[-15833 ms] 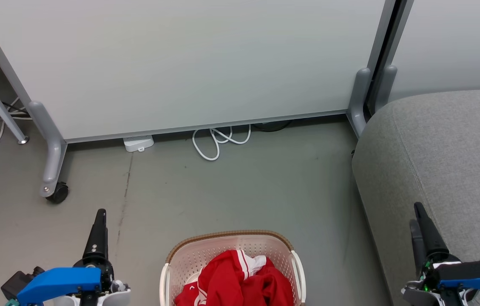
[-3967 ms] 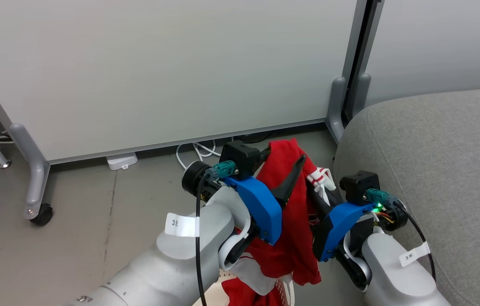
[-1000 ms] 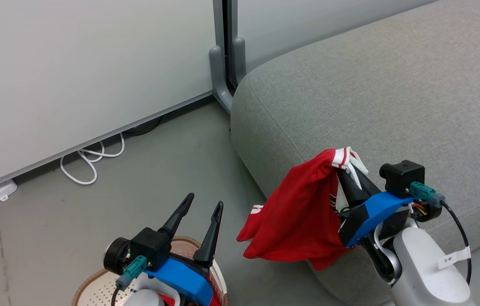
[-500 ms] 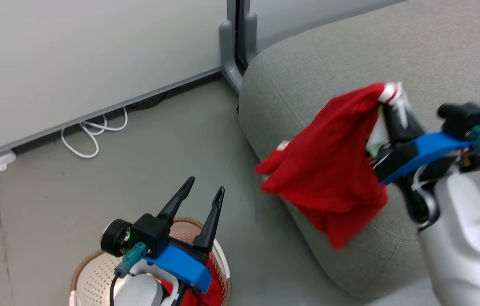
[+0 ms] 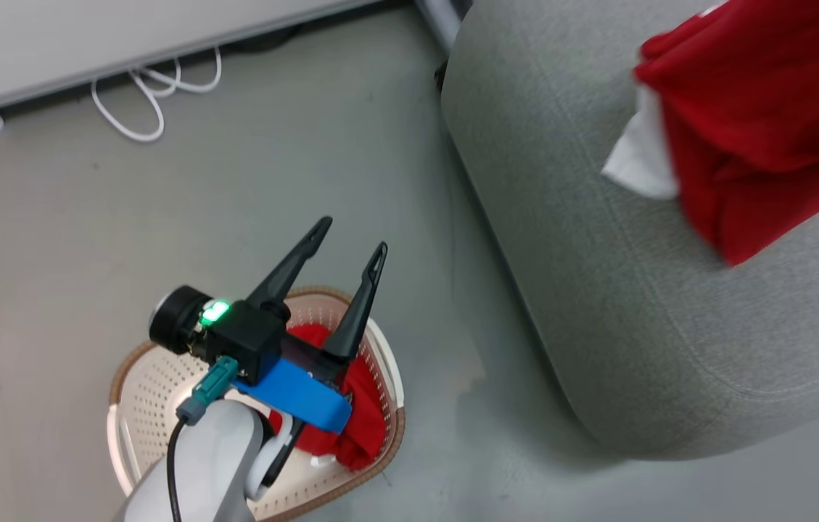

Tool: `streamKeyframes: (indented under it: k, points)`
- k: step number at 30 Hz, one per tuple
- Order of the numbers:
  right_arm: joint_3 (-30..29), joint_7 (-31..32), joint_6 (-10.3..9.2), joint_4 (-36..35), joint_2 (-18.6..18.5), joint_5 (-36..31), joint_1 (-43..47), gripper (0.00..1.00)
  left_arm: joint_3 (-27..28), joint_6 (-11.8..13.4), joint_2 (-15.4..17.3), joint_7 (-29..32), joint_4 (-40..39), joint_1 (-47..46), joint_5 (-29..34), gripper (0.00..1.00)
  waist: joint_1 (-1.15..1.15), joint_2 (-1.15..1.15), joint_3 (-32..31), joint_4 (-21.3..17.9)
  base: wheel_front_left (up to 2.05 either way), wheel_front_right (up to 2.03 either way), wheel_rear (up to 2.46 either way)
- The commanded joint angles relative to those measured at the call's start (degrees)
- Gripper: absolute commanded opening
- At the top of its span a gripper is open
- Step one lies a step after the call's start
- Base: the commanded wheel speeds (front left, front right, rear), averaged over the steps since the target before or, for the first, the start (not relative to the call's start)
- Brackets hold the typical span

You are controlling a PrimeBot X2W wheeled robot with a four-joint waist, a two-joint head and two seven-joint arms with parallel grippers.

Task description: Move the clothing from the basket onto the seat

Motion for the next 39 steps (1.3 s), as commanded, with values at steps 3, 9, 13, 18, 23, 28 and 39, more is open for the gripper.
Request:
streamKeyframes:
  k: [3, 9, 13, 18, 23, 28, 39]
  points:
    - [-3.55, -0.65, 0.02, 0.02, -1.91, -1.88, -3.80, 0.00, -0.82, -0.13, 1.23, -0.16, -1.38, -3.15, 0.63, 1.00, -0.01, 0.00, 6.50, 2.42, 0.00, 0.00, 0.00]
    - [-8.56, -0.58, 0.02, 3.08, -2.74, -3.17, -5.00, 0.00, -1.85, -0.14, 2.05, -0.15, -3.13, -6.33, 1.16, 1.00, -0.01, 0.00, 11.47, 3.92, 0.00, 0.00, 0.00]
    - [-11.51, -2.12, 0.02, 7.12, -3.20, -4.99, -3.58, 0.00, -3.09, -0.14, 3.14, -0.15, -4.75, -8.33, 1.68, 1.00, -0.01, 0.00, 14.77, 5.06, 0.00, 0.00, 0.00]
    - [-13.01, -4.63, 0.02, 13.39, -2.89, -6.74, -2.09, 0.00, -3.51, -0.14, 4.75, -0.15, -6.58, -9.15, 2.11, 1.00, -0.01, 0.00, 17.40, 5.59, 0.00, 0.00, 0.00]
    - [-14.76, -7.62, 0.02, 19.74, -2.19, -8.37, -2.65, 0.00, -3.17, -0.14, 5.65, -0.15, -6.99, -8.40, 1.84, 1.00, -0.01, 0.00, 17.93, 5.71, 0.00, 0.00, 0.00]
    - [-13.84, -10.01, 0.02, 23.52, -2.14, -10.20, -3.34, 0.00, -2.83, -0.14, 5.31, -0.15, -6.80, -7.68, 1.44, 1.00, -0.01, 0.00, 17.44, 5.77, 0.00, 0.00, 0.00]
    - [-12.40, -11.14, 0.02, 28.59, -3.76, -12.54, -3.96, 1.00, -3.26, -0.14, 2.80, -0.15, -5.38, -7.05, 0.75, 1.00, -0.01, 0.00, 13.76, 6.98, 0.00, 0.00, 0.00]
